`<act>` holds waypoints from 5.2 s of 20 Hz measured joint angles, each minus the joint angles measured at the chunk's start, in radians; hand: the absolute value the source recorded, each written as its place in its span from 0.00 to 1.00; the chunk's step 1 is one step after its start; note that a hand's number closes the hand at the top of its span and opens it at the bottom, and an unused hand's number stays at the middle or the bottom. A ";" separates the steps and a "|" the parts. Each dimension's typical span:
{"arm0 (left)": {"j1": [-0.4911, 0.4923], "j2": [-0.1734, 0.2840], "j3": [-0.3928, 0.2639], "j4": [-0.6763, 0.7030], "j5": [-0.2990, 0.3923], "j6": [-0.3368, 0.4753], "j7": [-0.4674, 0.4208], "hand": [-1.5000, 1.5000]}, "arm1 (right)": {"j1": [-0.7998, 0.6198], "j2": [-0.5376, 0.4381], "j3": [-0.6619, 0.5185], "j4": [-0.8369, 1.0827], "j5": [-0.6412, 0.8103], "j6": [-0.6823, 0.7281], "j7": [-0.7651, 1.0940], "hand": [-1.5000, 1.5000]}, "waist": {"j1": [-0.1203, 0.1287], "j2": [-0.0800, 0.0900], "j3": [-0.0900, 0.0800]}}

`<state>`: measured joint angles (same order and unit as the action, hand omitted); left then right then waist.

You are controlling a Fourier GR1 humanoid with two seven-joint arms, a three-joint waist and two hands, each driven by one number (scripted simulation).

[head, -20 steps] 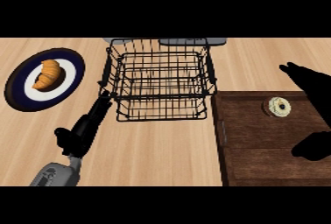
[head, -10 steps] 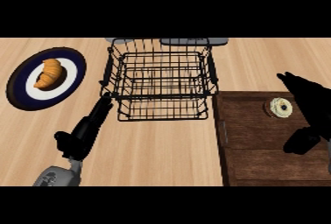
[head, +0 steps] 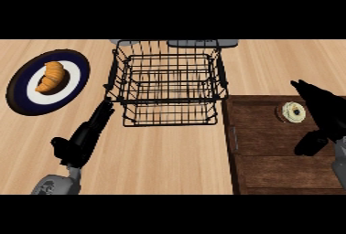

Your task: Pick the cupcake from the tray and place it in the tiered basket

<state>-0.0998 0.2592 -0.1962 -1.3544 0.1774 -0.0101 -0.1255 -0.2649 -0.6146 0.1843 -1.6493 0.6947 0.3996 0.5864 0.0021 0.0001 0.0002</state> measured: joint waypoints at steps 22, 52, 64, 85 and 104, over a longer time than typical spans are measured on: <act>-0.020 -0.091 0.072 -0.017 -0.094 -0.038 0.055 0.50 | -0.058 0.168 -0.122 0.310 0.174 -0.145 -0.319 1.00 | 0.000 -0.001 -0.002; -0.008 -0.119 0.134 0.007 -0.138 -0.087 0.031 0.50 | -0.022 0.202 -0.409 0.017 -0.128 -0.012 -0.500 1.00 | -0.016 -0.006 -0.001; -0.018 -0.131 0.129 0.002 -0.151 -0.096 0.040 0.50 | -0.435 0.295 -0.378 -0.162 -0.310 0.114 0.022 1.00 | 0.005 -0.003 -0.002; -0.030 -0.154 0.130 0.004 -0.171 -0.097 0.046 0.50 | -1.010 0.583 -0.195 0.561 -0.158 -0.175 0.101 1.00 | 0.021 0.004 -0.001; -0.044 -0.155 0.140 0.025 -0.176 -0.116 0.042 0.50 | -1.107 0.614 -0.123 0.909 -0.605 -0.438 0.150 0.00 | 0.035 0.003 -0.001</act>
<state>-0.1443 0.1039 -0.0562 -1.3295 0.0013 -0.1264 -0.0837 -1.3719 -0.0003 0.0610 -0.7402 0.0900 -0.0381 0.7367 0.0373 0.0028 -0.0009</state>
